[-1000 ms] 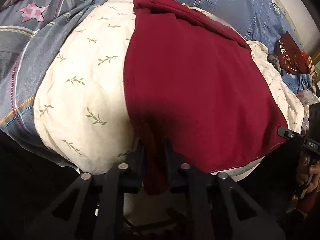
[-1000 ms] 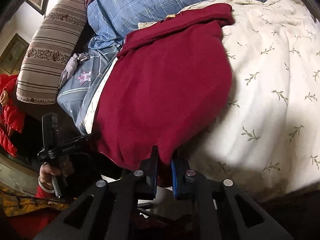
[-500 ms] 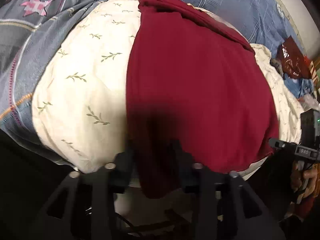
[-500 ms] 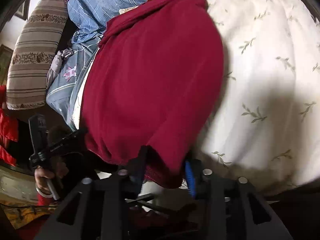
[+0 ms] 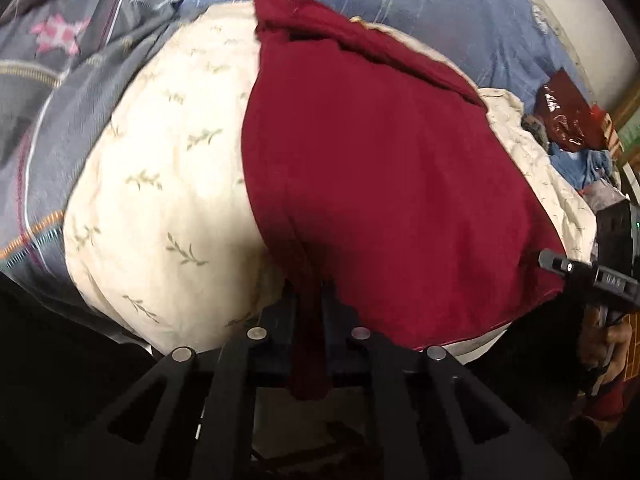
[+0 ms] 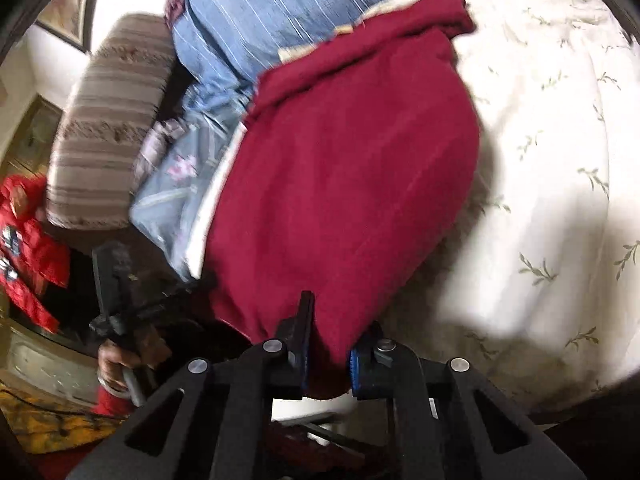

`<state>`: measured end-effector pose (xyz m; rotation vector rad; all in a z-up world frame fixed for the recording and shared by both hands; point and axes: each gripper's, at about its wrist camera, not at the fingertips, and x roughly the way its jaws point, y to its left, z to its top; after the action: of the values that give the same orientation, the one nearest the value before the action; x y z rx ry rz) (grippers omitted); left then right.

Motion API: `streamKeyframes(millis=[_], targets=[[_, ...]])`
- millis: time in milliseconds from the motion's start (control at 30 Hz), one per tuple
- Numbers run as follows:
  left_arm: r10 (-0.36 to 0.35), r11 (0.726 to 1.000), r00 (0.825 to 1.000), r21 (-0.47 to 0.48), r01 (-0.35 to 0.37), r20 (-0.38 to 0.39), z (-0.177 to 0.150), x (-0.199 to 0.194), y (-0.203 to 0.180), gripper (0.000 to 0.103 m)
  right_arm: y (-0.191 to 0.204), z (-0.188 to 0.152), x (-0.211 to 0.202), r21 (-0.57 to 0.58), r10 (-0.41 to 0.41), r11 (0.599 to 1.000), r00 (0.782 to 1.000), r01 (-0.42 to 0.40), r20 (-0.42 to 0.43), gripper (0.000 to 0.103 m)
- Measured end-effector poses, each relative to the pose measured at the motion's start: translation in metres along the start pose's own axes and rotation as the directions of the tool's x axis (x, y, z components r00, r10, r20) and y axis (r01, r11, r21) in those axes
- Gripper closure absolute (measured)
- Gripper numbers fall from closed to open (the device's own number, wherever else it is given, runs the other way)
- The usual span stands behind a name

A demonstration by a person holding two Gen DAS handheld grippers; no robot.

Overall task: Fold small clothes
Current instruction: 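Grasp the hem end of the red strip with the right gripper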

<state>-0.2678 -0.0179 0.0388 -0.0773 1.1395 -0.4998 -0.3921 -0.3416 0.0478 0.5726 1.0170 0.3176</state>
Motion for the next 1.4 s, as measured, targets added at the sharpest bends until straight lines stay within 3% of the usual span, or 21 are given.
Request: streamKeyframes(millis=[233,400,700,933,1133,1400], targets=[[-0.011,1.000,0.994,0.029,0.007,0.106,0.025,-0.027,-0.009,0.096,0.016,0.016,-0.021,-0.011,0.108,0.994,0.988,-0.108,0.110,0.090],[-0.011,1.000,0.987,0.020,0.007,0.163,0.046,-0.033,-0.006,0.096,0.029,0.035,-0.024,-0.015,0.138,0.990,0.974,-0.137,0.182,0.090],[-0.003,1.000,0.967,-0.018,0.008,0.254,0.092,-0.038,0.003,0.097,0.030,0.078,-0.029,-0.046,0.106,0.994,0.958,-0.097,0.267,0.091],[0.037,0.999,0.952,-0.015,-0.034,0.303,0.136,-0.032,-0.001,0.097,0.031,0.126,-0.023,-0.071,0.076,0.996,0.949,-0.056,0.306,0.091],[0.065,0.998,0.940,-0.030,-0.058,0.335,0.188,-0.018,-0.001,0.097,0.021,0.173,-0.015,-0.055,0.053,0.998,0.939,-0.036,0.339,0.091],[0.088,0.996,0.937,-0.051,-0.075,0.339,0.253,0.019,-0.004,0.097,0.004,0.236,0.007,-0.044,0.012,0.999,0.934,0.004,0.357,0.091]])
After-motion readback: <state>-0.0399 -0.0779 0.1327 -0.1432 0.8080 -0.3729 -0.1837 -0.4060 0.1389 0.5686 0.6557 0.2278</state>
